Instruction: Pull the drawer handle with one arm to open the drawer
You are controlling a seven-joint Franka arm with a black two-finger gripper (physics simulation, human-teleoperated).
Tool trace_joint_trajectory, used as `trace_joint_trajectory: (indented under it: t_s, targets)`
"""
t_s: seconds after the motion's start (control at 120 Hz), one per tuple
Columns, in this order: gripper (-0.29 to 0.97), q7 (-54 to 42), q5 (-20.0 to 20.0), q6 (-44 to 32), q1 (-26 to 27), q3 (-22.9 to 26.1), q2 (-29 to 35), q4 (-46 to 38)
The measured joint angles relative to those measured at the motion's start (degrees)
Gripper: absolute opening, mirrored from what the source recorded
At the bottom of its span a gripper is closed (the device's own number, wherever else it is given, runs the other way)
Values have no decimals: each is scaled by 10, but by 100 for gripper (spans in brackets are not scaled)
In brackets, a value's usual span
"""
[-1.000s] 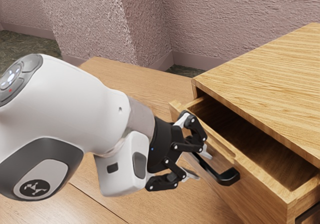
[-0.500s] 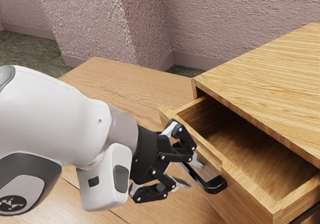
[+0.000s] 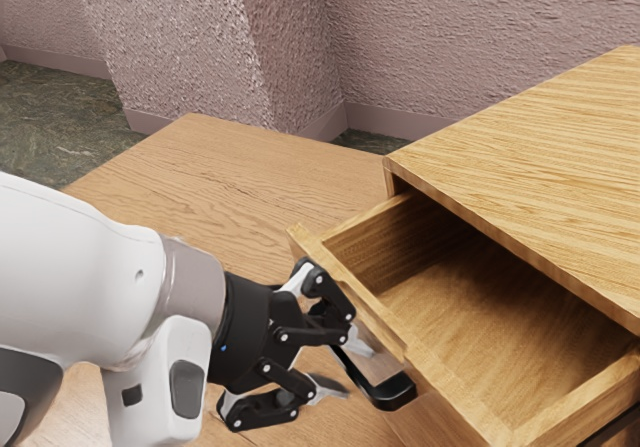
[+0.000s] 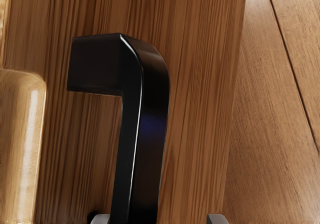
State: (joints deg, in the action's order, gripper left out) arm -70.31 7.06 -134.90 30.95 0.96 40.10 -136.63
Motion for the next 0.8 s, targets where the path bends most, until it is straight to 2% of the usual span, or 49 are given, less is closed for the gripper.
trace_joint_trajectory:
  t_s: [0.8]
  targets:
    - [19, 13, 1, 24, -3, -6, 101, -69]
